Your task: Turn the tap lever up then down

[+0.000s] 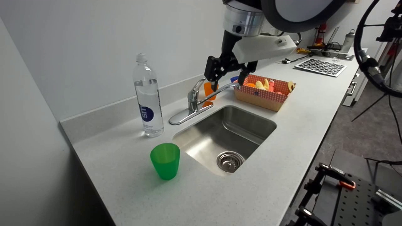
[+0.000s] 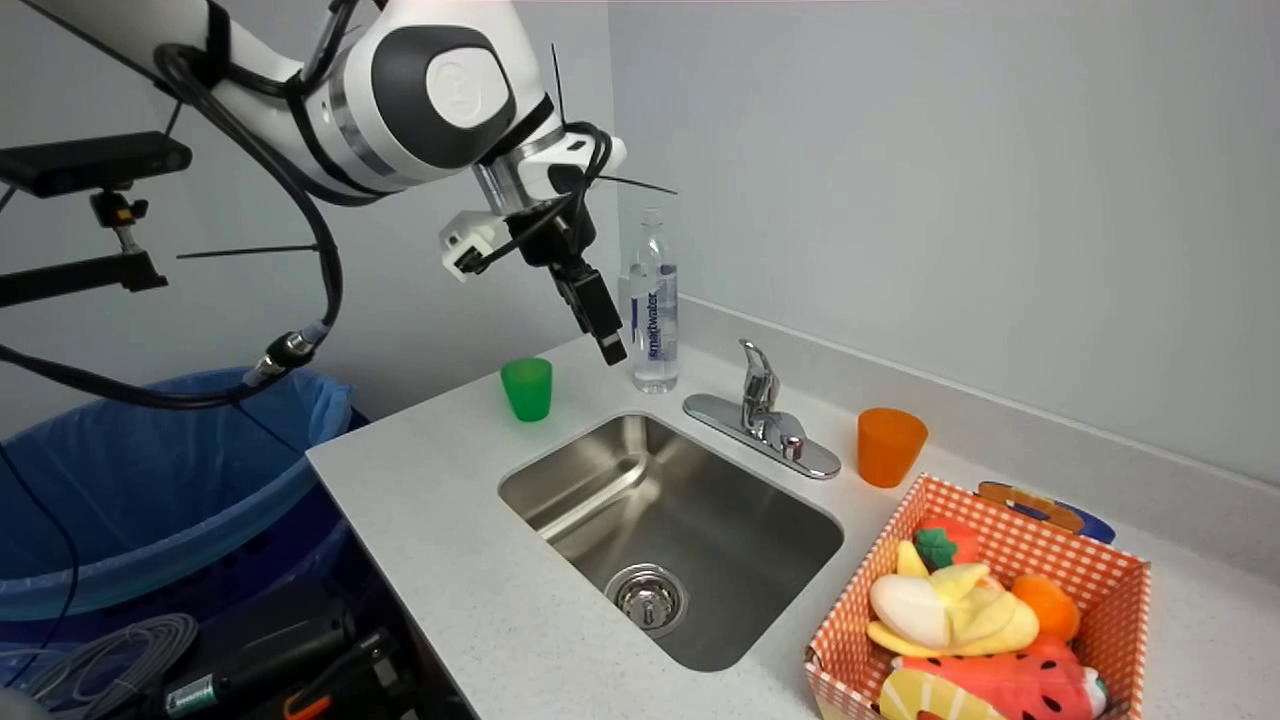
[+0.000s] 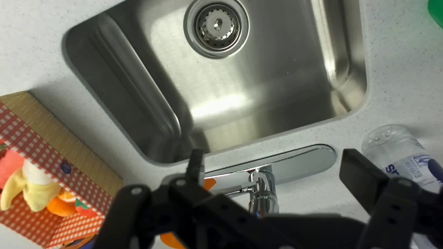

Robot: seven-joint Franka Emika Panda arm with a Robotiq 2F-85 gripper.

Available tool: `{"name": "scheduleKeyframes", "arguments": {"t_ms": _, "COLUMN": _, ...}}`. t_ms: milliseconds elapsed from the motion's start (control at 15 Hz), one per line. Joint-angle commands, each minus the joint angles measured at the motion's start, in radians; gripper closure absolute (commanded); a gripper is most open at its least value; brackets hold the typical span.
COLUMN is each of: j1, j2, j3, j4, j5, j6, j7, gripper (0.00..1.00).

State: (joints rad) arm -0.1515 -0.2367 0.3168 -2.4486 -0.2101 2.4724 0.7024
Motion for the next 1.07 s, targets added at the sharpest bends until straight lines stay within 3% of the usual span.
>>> {"name": "scheduleKeyframes", "arguments": {"t_ms": 0, "j1": 0.049, "j2": 0.003, "j3": -0.049, "j4": 0.002, "j5": -0.017, "j6": -0.004, "j7": 0.011, "gripper": 0.00}}
{"name": "scheduleKeyframes", "arguments": {"t_ms": 533, "j1": 0.051, "j2": 0.044, "j3": -0.064, "j4": 0.034, "j5": -0.031, "j6": -0.016, "j7": 0.029, "gripper": 0.00}}
{"name": "scheduleKeyframes", "arguments": {"t_ms": 1000, "j1": 0.063, "j2": 0.252, "j3": -0.128, "j4": 0.240, "j5": -0.097, "j6": -0.013, "j7": 0.072, "gripper": 0.00}}
